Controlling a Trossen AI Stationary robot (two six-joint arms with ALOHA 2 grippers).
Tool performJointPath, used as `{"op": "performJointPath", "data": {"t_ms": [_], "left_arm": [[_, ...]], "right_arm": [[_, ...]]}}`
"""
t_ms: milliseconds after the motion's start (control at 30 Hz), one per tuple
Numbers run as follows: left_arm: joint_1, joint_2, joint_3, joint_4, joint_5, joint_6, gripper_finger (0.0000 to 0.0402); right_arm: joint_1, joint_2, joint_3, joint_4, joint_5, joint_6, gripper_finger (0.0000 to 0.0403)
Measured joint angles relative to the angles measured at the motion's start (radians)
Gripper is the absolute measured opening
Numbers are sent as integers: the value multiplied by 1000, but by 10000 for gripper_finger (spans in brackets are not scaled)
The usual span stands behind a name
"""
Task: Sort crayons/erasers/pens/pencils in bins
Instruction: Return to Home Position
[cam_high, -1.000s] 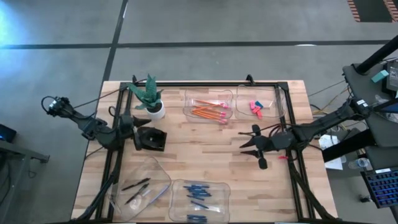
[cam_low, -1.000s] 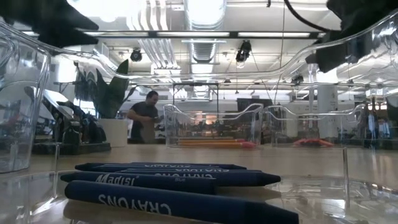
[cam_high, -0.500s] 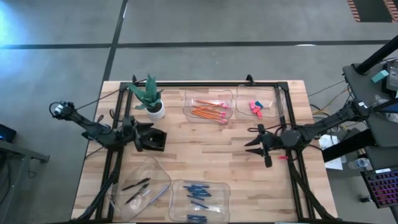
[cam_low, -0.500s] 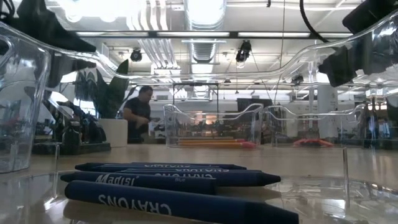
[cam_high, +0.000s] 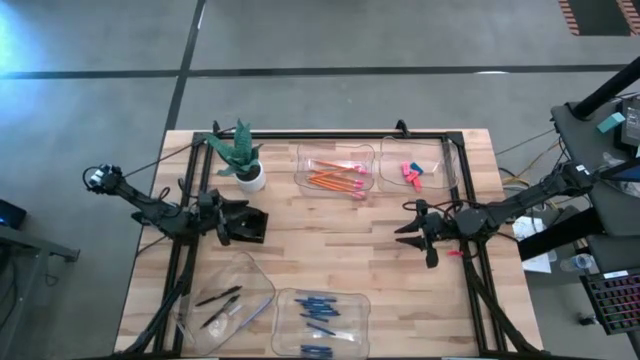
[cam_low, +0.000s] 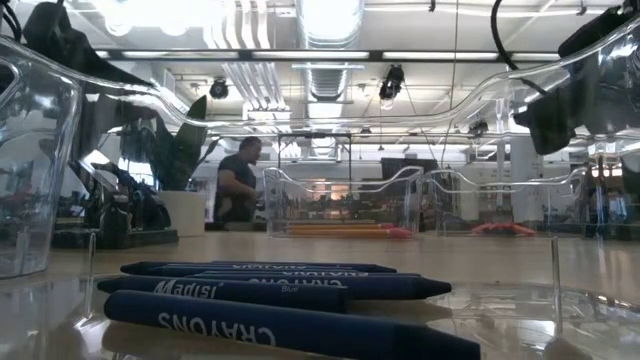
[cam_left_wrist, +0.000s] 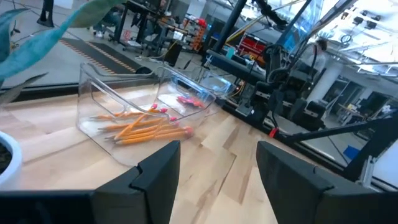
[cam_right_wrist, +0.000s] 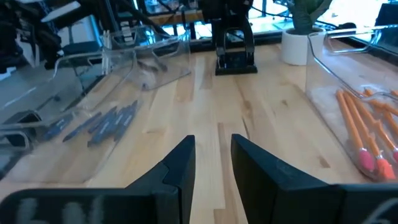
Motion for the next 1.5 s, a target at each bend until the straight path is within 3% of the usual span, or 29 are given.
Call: {"op": "performJointPath", "data": {"t_ms": [200,367,1100,1500], "left_arm": [[0,27,0,1,2,-4,198],[0,52,-1,0,-15,-4,198],[0,118,-3,0,-18,-4,198],[0,120,-4,0,-17,-4,198]], "right_arm": [[-6,0,0,8,9,4,95],[-6,8,0,-14,104,5,95],[-6,12,-1,-52,139,31,95],[-6,12,-1,-53,230,29,95]]}}
